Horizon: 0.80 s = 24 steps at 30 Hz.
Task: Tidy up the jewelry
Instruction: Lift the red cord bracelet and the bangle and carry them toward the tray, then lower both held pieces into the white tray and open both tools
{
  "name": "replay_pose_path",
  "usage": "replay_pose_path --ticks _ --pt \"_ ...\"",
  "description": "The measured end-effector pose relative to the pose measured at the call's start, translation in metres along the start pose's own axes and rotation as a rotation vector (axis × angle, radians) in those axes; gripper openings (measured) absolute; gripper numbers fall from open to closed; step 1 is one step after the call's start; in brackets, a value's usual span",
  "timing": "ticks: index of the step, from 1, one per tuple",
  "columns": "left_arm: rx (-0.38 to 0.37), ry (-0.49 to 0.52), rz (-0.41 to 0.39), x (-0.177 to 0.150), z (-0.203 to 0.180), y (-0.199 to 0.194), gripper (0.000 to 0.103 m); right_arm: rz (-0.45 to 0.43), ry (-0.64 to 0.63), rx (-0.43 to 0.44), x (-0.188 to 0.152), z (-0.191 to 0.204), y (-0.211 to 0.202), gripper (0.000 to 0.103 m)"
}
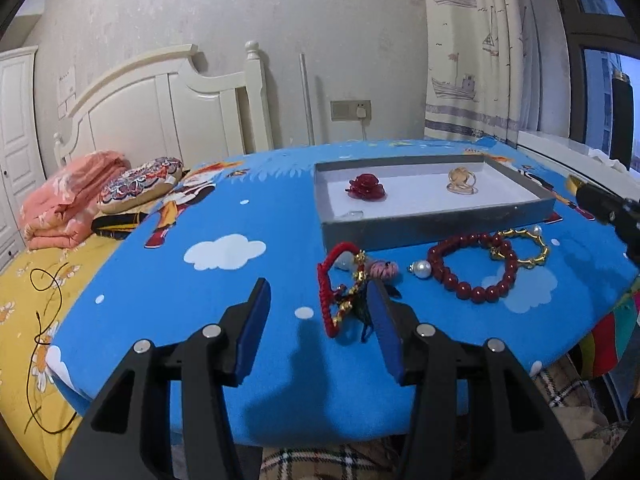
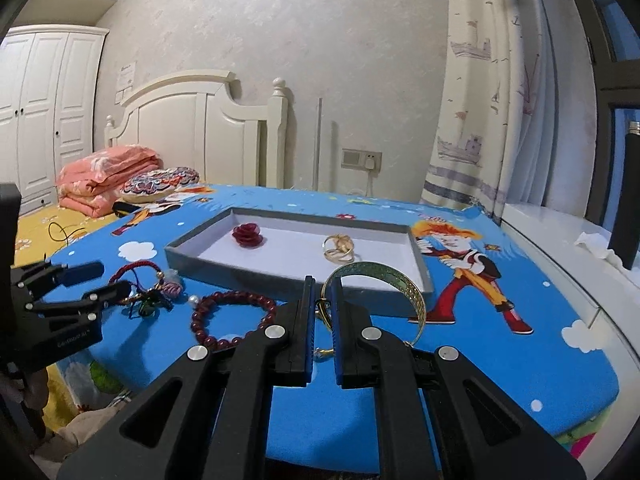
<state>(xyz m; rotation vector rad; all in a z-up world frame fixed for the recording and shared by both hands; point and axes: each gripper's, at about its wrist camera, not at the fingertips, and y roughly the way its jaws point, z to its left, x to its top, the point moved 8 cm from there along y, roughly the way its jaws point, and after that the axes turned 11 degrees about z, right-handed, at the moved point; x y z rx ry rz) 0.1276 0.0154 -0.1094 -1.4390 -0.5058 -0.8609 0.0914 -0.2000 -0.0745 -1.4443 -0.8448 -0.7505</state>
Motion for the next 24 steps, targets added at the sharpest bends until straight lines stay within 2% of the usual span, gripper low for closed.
replay_pose_path --ticks 5,6,7,9,15,24 --pt "0.014 -0.038 0.026 0.005 0.011 0.016 0.049 0.008 -0.024 0.01 -0.003 0.009 0.001 0.008" --pt "0.008 -0.049 0.035 0.007 0.014 0.019 0.046 0.007 -0.029 0.011 -0.004 0.011 0.001 0.008" --pt "-0.003 -0.056 0.04 0.009 0.016 0.021 0.029 0.008 -0.035 0.011 -0.004 0.013 0.001 0.008" --pt "-0.044 -0.054 0.056 0.015 0.015 0.023 0.006 0.009 -0.04 0.012 -0.004 0.015 0.001 0.008" --pt "-0.059 -0.025 -0.038 0.042 0.008 -0.003 0.006 -0.007 -0.047 0.02 -0.003 0.021 -0.004 0.008" --pt "-0.096 -0.031 -0.119 0.069 -0.006 -0.034 0.006 -0.065 -0.046 0.026 0.01 0.026 -0.022 0.008"
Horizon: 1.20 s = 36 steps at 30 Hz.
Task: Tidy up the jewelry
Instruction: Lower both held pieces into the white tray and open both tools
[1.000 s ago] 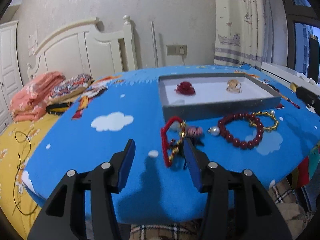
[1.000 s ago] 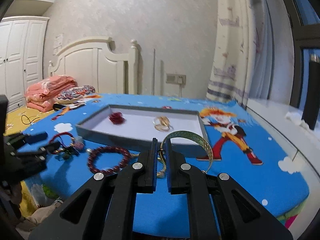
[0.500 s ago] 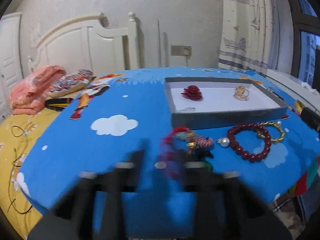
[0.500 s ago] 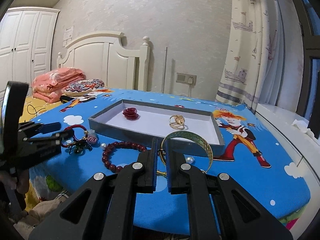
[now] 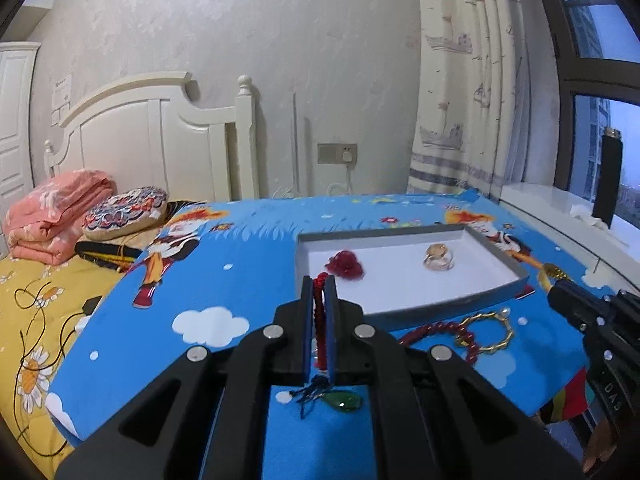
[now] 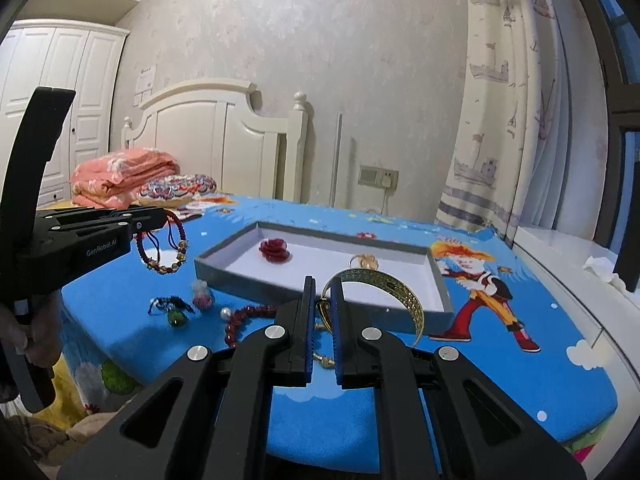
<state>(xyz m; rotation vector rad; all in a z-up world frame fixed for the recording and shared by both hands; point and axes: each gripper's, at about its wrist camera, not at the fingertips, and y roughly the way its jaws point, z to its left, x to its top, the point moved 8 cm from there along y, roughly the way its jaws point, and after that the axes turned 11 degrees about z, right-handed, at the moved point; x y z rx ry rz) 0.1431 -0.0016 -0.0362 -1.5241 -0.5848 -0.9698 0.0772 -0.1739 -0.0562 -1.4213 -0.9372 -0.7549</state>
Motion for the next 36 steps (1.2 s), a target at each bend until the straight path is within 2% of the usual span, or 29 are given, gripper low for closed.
replay_pose_path --ticks 7,15,30,36 --pt "-0.025 0.021 0.01 0.006 -0.022 0.004 0.006 -0.014 0.008 0.015 0.006 0.002 -0.003 0.008" --pt "0.003 0.026 0.037 -0.002 -0.047 0.022 0.006 -0.009 0.028 0.013 0.014 -0.006 0.009 0.008" --pt "0.049 -0.034 0.019 0.015 -0.051 0.039 0.006 0.004 0.043 -0.014 0.034 -0.022 0.044 0.008" --pt "0.058 -0.04 0.009 0.035 -0.051 0.055 0.006 0.028 0.052 -0.008 0.052 -0.035 0.071 0.008"
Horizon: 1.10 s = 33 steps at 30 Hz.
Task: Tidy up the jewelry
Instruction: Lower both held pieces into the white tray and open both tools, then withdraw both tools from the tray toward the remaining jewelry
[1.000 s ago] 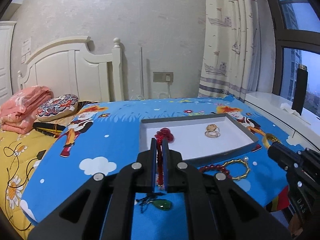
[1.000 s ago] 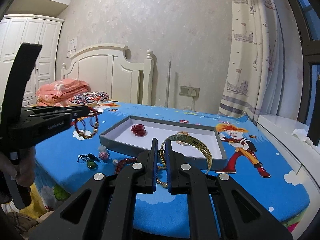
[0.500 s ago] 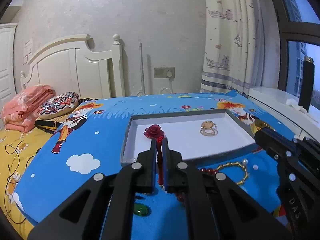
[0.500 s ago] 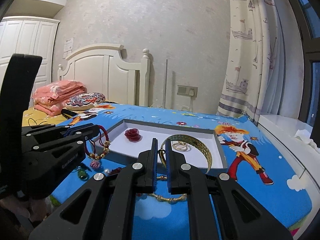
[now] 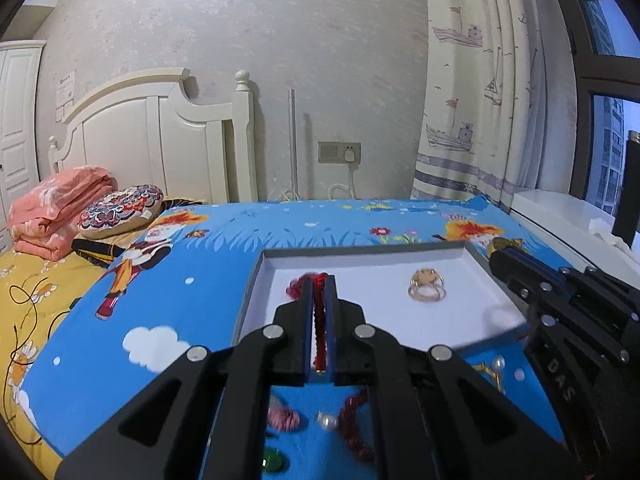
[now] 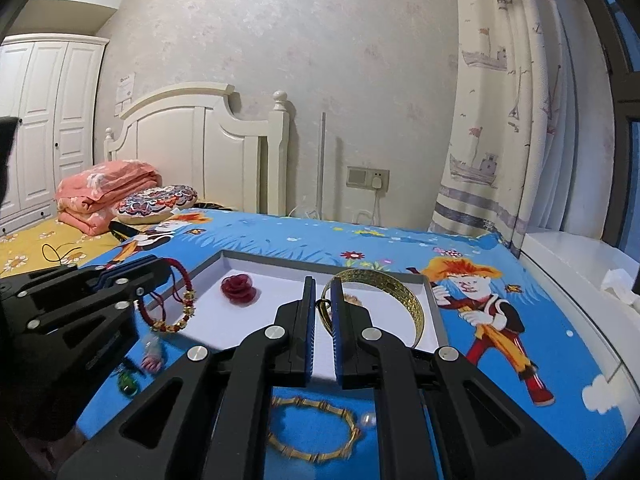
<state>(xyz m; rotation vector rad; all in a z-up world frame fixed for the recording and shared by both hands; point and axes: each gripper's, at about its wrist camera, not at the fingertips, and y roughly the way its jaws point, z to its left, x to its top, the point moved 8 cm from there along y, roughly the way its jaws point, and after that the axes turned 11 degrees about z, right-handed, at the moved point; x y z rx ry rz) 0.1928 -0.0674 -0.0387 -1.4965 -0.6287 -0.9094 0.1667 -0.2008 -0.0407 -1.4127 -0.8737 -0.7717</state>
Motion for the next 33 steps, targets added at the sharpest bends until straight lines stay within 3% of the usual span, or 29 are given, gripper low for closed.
replay_pose_path --ticks 10,20,22,25,28,30,33 --pt "-0.003 -0.016 0.059 0.047 -0.009 0.059 0.006 0.132 0.019 -0.024 0.02 -0.024 0.064 0.008" --pt "0.05 -0.009 0.179 0.051 -0.005 0.122 0.008 0.267 0.036 -0.04 0.019 -0.036 0.117 0.01" --pt "0.059 -0.022 0.197 0.047 0.001 0.127 0.027 0.291 0.035 -0.055 0.018 -0.038 0.123 0.013" --pt "0.056 -0.045 0.192 0.046 0.011 0.122 0.037 0.284 0.05 -0.055 0.016 -0.04 0.118 0.03" --pt "0.064 -0.052 0.163 0.047 0.019 0.111 0.051 0.269 0.063 -0.054 0.014 -0.042 0.11 0.041" --pt "0.066 -0.052 0.147 0.047 0.02 0.102 0.054 0.268 0.069 -0.046 0.012 -0.041 0.106 0.043" --pt "0.066 -0.038 0.136 0.044 0.022 0.09 0.07 0.265 0.075 -0.04 0.009 -0.041 0.1 0.043"
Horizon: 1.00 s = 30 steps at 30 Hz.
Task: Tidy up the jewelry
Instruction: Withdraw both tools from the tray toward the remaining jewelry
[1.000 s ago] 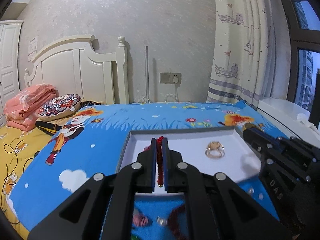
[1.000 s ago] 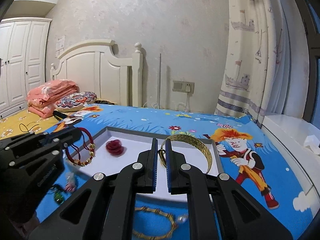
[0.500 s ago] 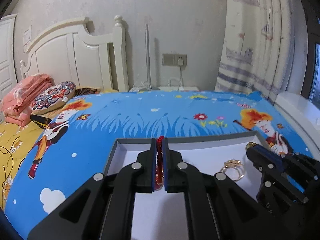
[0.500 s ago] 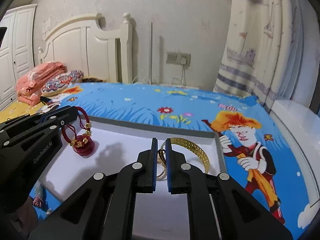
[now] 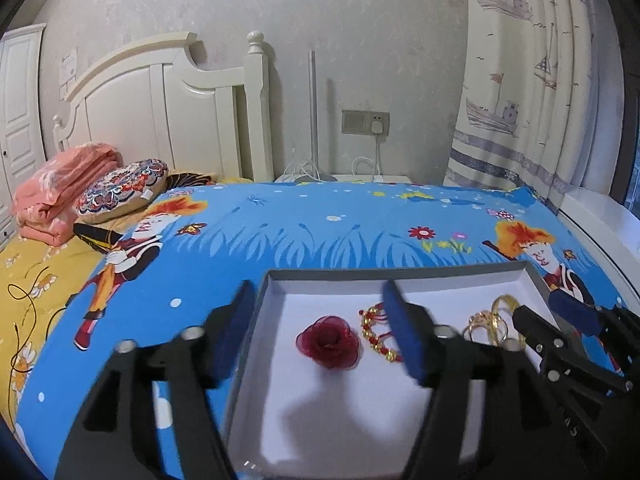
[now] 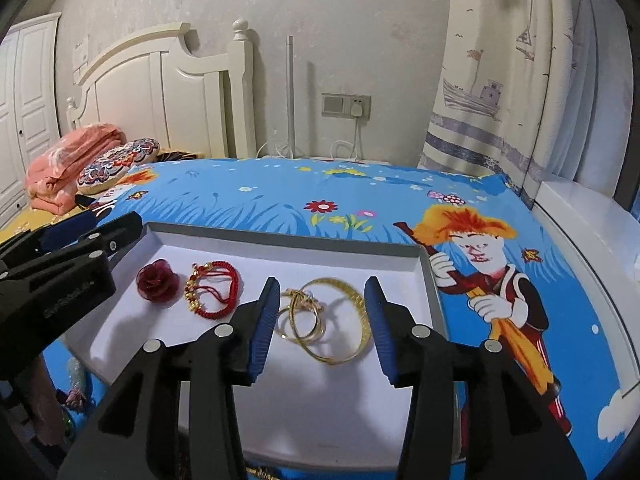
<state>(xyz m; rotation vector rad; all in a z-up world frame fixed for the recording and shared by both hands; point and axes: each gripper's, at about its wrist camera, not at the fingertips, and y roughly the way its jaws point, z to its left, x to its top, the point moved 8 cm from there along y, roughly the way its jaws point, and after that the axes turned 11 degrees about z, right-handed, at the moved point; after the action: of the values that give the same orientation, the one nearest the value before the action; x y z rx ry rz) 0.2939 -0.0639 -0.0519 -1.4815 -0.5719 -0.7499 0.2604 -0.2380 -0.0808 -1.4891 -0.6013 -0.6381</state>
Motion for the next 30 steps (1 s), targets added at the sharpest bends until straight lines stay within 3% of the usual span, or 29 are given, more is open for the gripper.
replay_pose_path --ticks 8,13,21,25,30 --pt "0.028 0.024 -0.053 -0.016 0.011 -0.033 0.086 -0.009 -0.009 0.019 -0.017 0.007 -0.019 0.043" --pt "0.06 -0.033 -0.078 -0.04 0.046 -0.059 0.096 -0.031 0.006 0.051 -0.036 0.015 -0.04 0.045" --pt "0.054 -0.12 -0.04 -0.084 0.098 -0.078 0.096 -0.041 -0.035 0.126 -0.076 0.051 -0.063 0.045" --pt "0.063 -0.078 -0.053 -0.107 0.099 -0.087 0.096 -0.053 -0.077 0.16 -0.093 0.075 -0.074 0.045" --pt "0.075 0.024 -0.061 -0.132 0.087 -0.092 0.096 -0.071 -0.086 0.144 -0.109 0.078 -0.078 0.045"
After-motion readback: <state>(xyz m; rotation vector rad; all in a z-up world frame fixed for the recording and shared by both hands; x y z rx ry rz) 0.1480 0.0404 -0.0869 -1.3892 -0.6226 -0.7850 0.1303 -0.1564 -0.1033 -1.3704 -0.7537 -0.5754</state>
